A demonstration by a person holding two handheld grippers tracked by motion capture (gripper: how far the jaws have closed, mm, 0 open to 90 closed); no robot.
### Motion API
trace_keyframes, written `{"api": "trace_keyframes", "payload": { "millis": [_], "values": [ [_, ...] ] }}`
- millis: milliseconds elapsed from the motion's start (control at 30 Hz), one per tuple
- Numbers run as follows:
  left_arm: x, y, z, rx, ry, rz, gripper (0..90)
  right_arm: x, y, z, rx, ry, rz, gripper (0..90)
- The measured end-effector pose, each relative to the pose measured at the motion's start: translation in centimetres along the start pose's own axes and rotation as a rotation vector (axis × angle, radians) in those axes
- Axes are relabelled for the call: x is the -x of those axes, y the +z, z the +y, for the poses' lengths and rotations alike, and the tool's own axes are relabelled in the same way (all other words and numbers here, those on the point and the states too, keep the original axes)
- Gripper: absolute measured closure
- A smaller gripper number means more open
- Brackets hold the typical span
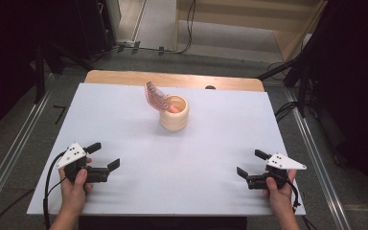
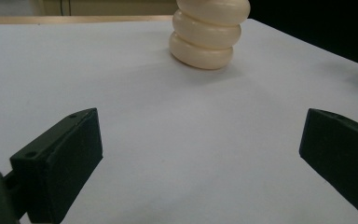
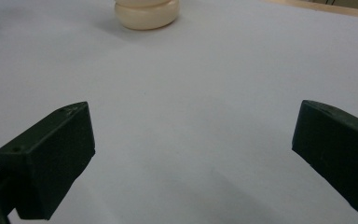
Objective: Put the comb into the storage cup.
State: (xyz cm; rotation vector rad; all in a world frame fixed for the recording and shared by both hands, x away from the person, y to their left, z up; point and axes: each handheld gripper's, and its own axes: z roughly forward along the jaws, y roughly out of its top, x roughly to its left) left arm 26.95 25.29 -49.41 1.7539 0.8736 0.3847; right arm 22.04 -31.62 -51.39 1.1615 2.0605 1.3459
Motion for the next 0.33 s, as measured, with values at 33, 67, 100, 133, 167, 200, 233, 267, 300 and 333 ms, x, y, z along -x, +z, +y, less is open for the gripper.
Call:
{"api": "trace_keyframes", "payload": {
  "millis": [33, 67, 100, 133, 167, 200, 233, 267, 300, 333],
  "values": [
    [0.02, -0.01, -0.02, 0.003, 0.002, -0.001, 0.0, -0.02, -0.01, 0.00, -0.001, 0.001, 0.000, 0.0],
    [0.05, -0.02, -0.05, 0.006, 0.001, -0.003, 0.0, -0.02, 0.00, 0.00, -0.002, 0.001, 0.000, 0.0],
    [0.08, -0.06, -0.07, 0.006, 0.000, -0.001, 0.0, -0.02, 0.03, 0.00, 0.000, 0.001, 0.001, 0.0],
    [0.08, -0.05, -0.10, 0.009, 0.000, -0.001, 0.0, 0.00, 0.05, 0.00, 0.002, -0.003, 0.001, 0.0],
    [0.07, -0.06, -0.11, 0.010, -0.002, 0.000, 0.0, -0.01, 0.07, 0.00, 0.002, -0.003, 0.001, 0.0],
    [0.07, -0.05, -0.12, 0.012, -0.002, -0.001, 0.0, -0.02, 0.07, 0.00, 0.001, -0.003, 0.002, 0.0],
    [0.08, -0.05, -0.13, 0.011, 0.001, -0.001, 0.0, -0.02, 0.08, 0.00, 0.002, -0.004, 0.003, 0.0],
    [0.10, -0.01, -0.15, 0.012, 0.004, -0.005, 0.0, -0.03, 0.08, 0.00, 0.003, -0.004, 0.003, 0.0],
    [0.12, 0.02, -0.16, 0.010, 0.006, -0.004, 0.0, -0.04, 0.09, 0.00, 0.004, -0.003, 0.003, 0.0],
    [0.16, 0.05, -0.16, 0.008, 0.008, -0.005, 0.0, -0.05, 0.08, -0.01, 0.003, -0.002, 0.003, 0.0]
  ]
}}
